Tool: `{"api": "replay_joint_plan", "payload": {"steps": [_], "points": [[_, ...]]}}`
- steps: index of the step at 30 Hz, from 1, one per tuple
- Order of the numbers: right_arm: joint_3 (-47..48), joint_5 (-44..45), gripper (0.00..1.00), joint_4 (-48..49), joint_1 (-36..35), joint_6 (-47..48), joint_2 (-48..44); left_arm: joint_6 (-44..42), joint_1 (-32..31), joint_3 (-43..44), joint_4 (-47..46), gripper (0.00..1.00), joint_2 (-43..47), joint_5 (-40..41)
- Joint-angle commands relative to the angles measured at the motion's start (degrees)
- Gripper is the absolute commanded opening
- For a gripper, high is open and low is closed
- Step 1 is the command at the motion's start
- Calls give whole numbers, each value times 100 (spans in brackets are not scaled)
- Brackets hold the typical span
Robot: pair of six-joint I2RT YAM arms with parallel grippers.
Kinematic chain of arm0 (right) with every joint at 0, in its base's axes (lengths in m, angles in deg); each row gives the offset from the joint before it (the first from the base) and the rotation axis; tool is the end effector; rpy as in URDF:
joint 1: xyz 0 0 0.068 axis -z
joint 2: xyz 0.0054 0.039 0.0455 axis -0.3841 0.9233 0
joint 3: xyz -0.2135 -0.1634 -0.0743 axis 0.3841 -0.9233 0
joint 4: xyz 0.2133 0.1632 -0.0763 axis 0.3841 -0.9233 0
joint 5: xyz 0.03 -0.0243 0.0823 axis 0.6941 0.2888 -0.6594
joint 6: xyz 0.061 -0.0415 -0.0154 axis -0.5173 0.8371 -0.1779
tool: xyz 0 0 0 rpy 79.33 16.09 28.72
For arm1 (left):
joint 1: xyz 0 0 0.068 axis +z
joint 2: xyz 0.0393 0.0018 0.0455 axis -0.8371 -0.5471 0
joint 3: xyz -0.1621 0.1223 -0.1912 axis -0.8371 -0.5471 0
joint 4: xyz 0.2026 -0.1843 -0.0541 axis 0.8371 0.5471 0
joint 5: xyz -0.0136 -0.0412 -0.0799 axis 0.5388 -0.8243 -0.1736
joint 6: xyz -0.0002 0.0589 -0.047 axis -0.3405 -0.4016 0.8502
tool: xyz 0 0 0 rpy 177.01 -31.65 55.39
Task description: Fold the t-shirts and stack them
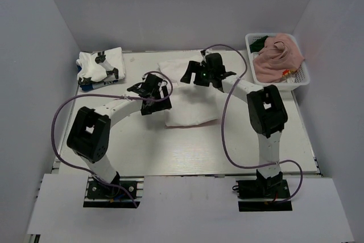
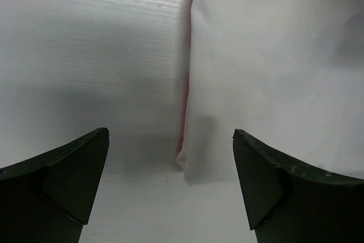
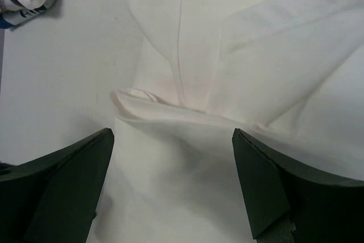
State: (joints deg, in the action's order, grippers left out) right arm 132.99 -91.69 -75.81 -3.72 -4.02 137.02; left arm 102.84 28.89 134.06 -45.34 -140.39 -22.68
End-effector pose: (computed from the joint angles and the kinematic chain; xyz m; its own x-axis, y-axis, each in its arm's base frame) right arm 0.4667 0.2494 0.1808 -0.7149 0.1801 -0.6757 -0.3182 0.7766 0.5437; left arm 0.3301 -0.1656 0.1798 -0.8625 -0.2166 -0.4574 -0.1384 0.9703 -0.1985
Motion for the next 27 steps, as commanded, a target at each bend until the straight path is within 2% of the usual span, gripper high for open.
{"api": "replay_joint_plan", "payload": {"steps": [1,4,6,11,15,17,18,20,21,22,24,25,27], "points": [[-607,675,90,376,90,143,-959,-1,-27,211,-244,100,-192,-402],[-1565,1149,90,-62,143,389,-1777,-1,-88,1,-472,98,-254,-675],[-2319,1387,90,-387,126,372,-2338,-1,-88,-236,-613,90,-254,-825],[-3263,1845,90,-1230,222,30,-2929,-1,-141,-439,-806,77,-420,-1185],[-3685,1599,90,-1330,292,-278,-3158,60,-141,-755,-999,68,-473,-1607],[-3922,1099,88,-1207,302,-392,-3185,60,-141,-1035,-1131,64,-421,-1844],[-3975,1029,85,-1171,310,-401,-3185,112,-141,-1089,-1132,62,-421,-1845],[-4081,914,58,-1136,319,-445,-3158,113,-141,-1203,-1132,58,-359,-1845],[-4212,914,44,-910,319,-463,-3167,113,-141,-1256,-1193,54,-307,-1845],[-4387,1001,19,-768,328,-489,-3202,113,-141,-1309,-1263,44,-306,-1845],[-4660,1098,6,-296,336,-516,-3255,113,-141,-1309,-1264,40,-306,-1845],[-4705,1098,0,-284,337,-533,-3255,113,-141,-1196,-1186,29,-385,-1845],[-4758,941,0,-292,328,-498,-3325,61,-141,-1134,-1045,11,-455,-1915]]}}
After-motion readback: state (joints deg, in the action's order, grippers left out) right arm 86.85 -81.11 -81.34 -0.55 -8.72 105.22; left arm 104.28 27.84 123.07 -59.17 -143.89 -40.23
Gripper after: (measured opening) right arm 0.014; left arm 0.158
